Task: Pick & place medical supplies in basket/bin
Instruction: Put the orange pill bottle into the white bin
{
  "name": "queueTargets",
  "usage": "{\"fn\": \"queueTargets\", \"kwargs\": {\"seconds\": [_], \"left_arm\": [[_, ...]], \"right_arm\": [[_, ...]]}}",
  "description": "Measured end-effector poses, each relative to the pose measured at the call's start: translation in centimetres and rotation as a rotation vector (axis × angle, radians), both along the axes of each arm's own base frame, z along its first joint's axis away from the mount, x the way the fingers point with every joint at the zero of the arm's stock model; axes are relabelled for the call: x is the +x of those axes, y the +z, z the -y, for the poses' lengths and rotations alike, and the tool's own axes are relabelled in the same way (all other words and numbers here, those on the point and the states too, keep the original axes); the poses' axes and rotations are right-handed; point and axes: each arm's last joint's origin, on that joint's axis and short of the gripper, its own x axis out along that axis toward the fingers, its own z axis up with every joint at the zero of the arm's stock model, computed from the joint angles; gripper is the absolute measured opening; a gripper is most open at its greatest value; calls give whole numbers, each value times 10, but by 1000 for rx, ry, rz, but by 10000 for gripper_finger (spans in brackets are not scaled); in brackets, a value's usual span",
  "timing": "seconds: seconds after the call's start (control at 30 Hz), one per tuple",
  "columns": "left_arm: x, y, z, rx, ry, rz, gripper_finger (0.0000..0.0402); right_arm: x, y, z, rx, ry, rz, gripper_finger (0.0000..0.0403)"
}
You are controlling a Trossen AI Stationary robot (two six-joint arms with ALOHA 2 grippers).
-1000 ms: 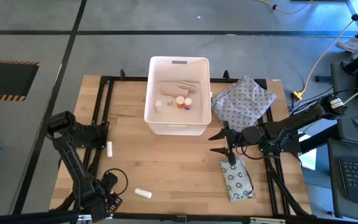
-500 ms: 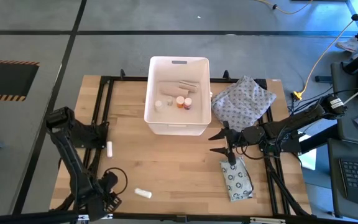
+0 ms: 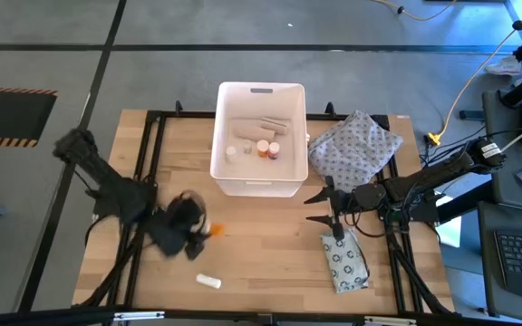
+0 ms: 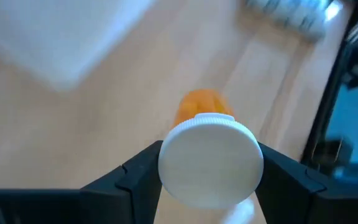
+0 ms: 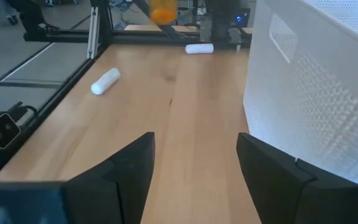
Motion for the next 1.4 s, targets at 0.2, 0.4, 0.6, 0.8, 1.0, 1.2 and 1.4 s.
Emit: {"fn": "queueTargets", "kwargs": {"seconds": [0.2, 0.4, 0.6, 0.8, 1.0, 1.2, 1.4], "left_arm": [[36, 39, -60, 82, -213, 274, 209], [56, 56, -110, 167, -277, 321, 208], [76, 72, -145, 274, -288, 185, 208], [102, 96, -179, 404, -293, 25, 208], [127, 84, -223, 372, -267, -213, 208], [157, 31, -256, 316, -363, -438, 208], [178, -20, -272, 231, -436, -572, 208]], "right_arm": [[0, -1, 0, -35, 9, -11, 229], [0, -1, 0, -44, 12, -11, 229], [-1, -2, 0, 4, -4, -27, 229], [-1, -5, 1, 18, -11, -51, 230], [-4, -11, 1, 1, -15, -120, 230], [-5, -13, 2, 15, -22, -141, 230], [-4, -12, 1, -49, 3, -126, 230]]}}
